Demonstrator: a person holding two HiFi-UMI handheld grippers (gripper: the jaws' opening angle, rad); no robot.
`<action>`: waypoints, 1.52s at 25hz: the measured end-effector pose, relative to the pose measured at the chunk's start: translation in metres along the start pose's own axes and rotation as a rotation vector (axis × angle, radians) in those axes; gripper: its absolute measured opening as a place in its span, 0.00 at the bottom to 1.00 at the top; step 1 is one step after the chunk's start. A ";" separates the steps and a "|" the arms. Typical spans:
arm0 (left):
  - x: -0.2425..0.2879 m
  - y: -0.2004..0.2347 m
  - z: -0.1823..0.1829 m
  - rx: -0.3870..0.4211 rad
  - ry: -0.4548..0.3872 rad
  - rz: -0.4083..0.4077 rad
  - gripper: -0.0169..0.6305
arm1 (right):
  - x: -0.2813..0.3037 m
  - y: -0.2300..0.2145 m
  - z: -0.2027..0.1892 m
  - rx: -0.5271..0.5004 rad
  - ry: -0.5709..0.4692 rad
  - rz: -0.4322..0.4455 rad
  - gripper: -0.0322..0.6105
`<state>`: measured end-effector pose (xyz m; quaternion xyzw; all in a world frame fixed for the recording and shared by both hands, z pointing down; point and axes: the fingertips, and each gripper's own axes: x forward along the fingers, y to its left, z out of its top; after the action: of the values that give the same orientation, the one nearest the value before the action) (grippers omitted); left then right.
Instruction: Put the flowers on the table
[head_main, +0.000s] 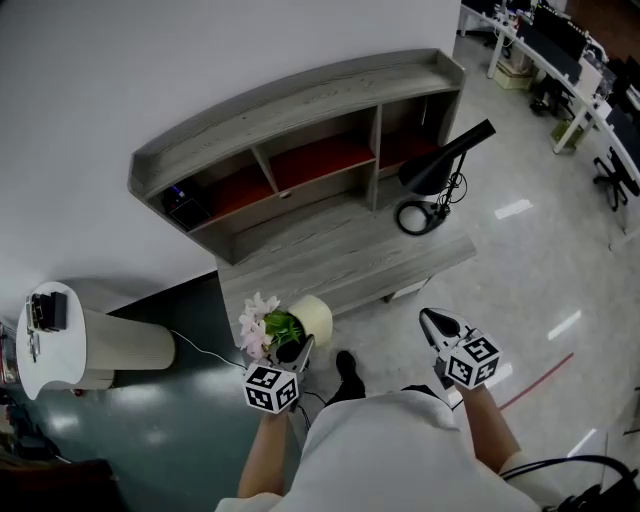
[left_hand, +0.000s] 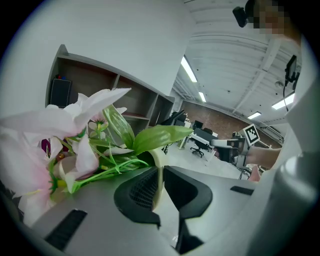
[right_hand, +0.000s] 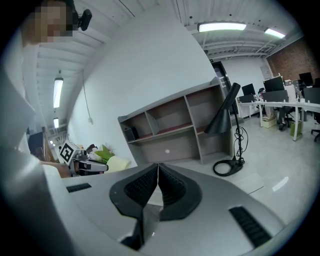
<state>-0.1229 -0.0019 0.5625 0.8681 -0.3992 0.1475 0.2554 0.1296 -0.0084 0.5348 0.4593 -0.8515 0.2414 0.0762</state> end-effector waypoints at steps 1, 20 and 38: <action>0.002 0.006 0.002 0.004 0.006 -0.004 0.10 | 0.006 0.001 0.002 0.003 -0.001 0.000 0.08; 0.037 0.103 0.028 0.062 0.071 -0.099 0.10 | 0.102 0.008 0.006 0.060 0.031 -0.092 0.08; 0.057 0.108 0.040 0.027 0.054 -0.045 0.10 | 0.146 0.005 0.031 0.023 0.058 0.041 0.08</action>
<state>-0.1676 -0.1192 0.5907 0.8759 -0.3704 0.1705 0.2578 0.0456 -0.1294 0.5577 0.4355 -0.8552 0.2660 0.0907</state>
